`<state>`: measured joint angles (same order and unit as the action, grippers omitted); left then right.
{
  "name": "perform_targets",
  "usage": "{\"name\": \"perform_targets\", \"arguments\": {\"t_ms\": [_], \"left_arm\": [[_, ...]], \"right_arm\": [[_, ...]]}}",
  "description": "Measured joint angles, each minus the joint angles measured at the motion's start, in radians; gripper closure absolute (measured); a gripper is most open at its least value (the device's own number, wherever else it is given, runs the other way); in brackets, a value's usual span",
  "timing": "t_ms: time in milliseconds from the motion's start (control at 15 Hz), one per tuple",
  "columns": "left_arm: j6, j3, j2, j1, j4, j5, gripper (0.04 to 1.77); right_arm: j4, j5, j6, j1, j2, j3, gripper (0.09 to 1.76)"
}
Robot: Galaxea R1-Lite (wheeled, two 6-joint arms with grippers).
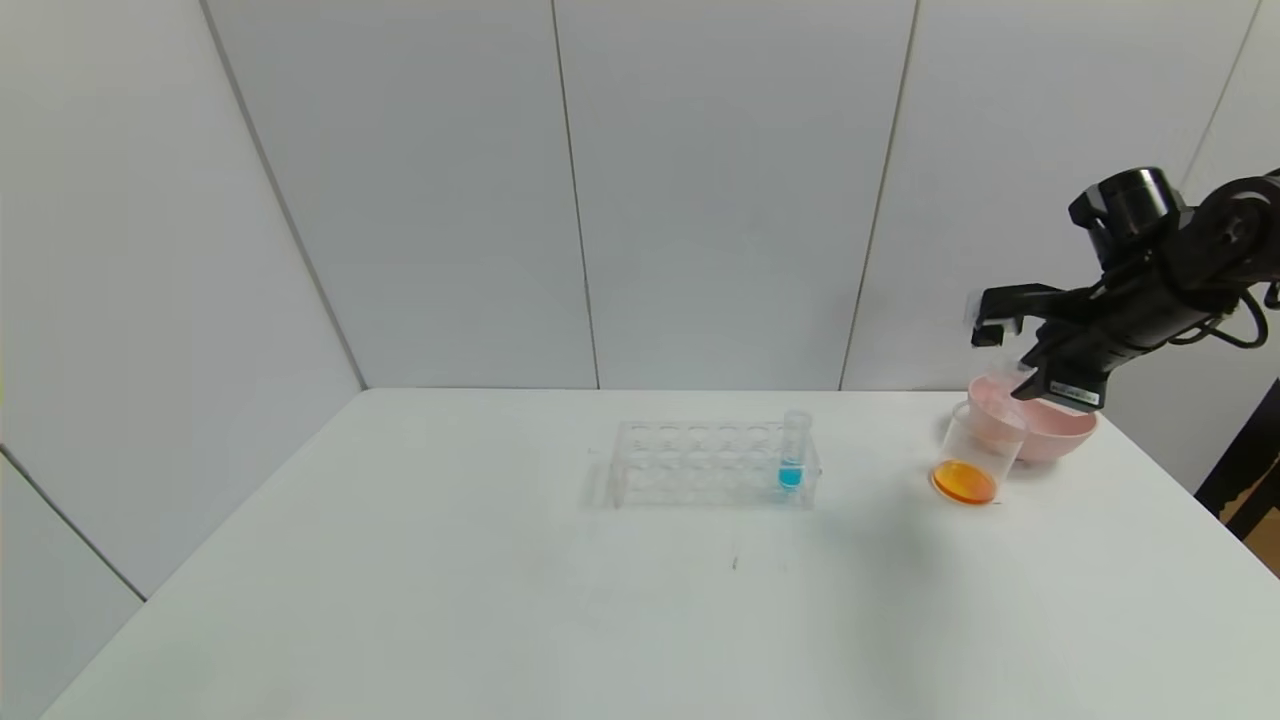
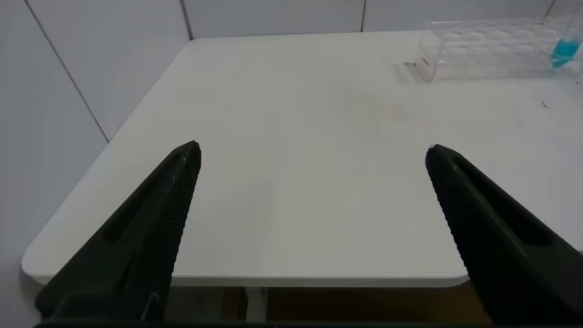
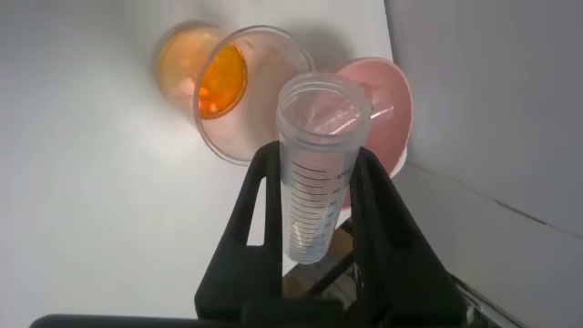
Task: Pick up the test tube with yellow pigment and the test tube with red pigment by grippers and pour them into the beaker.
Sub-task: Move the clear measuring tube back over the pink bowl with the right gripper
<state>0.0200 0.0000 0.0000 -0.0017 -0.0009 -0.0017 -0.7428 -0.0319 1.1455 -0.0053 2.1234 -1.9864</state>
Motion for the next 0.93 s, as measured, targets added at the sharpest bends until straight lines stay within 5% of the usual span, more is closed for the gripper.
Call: {"name": "perform_targets", "arguments": {"t_ms": [533,933], "left_arm": [[0.000,0.000,0.000,0.000,0.000,0.000,0.05],[0.000,0.000,0.000,0.001,0.000,0.000,0.05]], "right_arm": [[0.009,0.215,-0.137,-0.085,-0.049,0.000,1.35],[0.079,0.386,-0.359,-0.131,-0.078,0.001,1.35]]}}
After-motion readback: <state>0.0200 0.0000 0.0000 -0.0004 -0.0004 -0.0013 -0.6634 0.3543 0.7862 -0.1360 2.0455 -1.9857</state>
